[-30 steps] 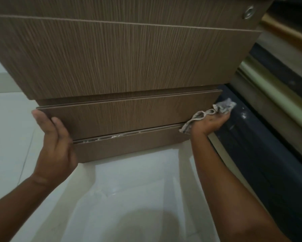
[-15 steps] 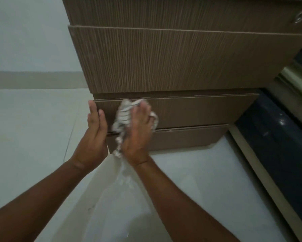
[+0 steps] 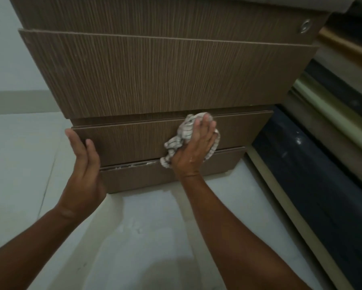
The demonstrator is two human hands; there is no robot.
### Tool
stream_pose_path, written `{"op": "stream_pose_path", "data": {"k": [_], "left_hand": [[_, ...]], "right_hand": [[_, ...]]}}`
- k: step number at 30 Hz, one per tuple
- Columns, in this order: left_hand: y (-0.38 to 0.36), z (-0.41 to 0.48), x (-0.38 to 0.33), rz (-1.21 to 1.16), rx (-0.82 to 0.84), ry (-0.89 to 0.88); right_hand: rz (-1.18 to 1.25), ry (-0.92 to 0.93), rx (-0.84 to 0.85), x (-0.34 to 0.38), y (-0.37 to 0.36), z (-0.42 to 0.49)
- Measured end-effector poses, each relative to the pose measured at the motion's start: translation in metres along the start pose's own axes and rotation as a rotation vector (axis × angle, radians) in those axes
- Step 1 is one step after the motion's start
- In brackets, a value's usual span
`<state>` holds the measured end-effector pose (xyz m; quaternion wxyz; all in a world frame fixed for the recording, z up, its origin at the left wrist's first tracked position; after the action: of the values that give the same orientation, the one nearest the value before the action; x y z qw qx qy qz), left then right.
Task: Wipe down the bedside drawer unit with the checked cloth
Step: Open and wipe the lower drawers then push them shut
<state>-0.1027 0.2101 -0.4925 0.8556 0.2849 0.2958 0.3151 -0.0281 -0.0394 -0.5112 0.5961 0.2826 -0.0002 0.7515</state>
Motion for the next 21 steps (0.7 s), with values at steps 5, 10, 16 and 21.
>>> {"op": "stream_pose_path", "data": {"k": [5, 10, 16, 21], "left_hand": [[-0.006, -0.002, 0.003, 0.108, 0.011, 0.083], [-0.01, -0.007, 0.002, 0.126, 0.101, 0.122], [-0.005, -0.025, -0.012, 0.014, 0.11, 0.006], [-0.026, -0.076, -0.022, -0.094, 0.329, -0.038]], "right_hand": [[0.162, -0.412, 0.011, -0.067, 0.029, 0.045], [0.493, -0.752, -0.182, -0.098, 0.05, 0.077], [0.47, -1.029, -0.372, -0.142, 0.054, 0.073], [0.378, -0.879, -0.229, -0.1, 0.066, 0.033]]}}
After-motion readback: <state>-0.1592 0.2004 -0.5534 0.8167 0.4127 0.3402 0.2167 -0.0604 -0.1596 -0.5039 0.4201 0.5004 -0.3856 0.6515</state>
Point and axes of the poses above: each hand's wrist, its own z-axis towards the middle knuckle, its own y-axis out of the back of the hand, x = y × z, the point moved 4 cm from there along z, towards the middle knuckle, and after that the axes turned 12 degrees about -z, right-handed, at the moved point
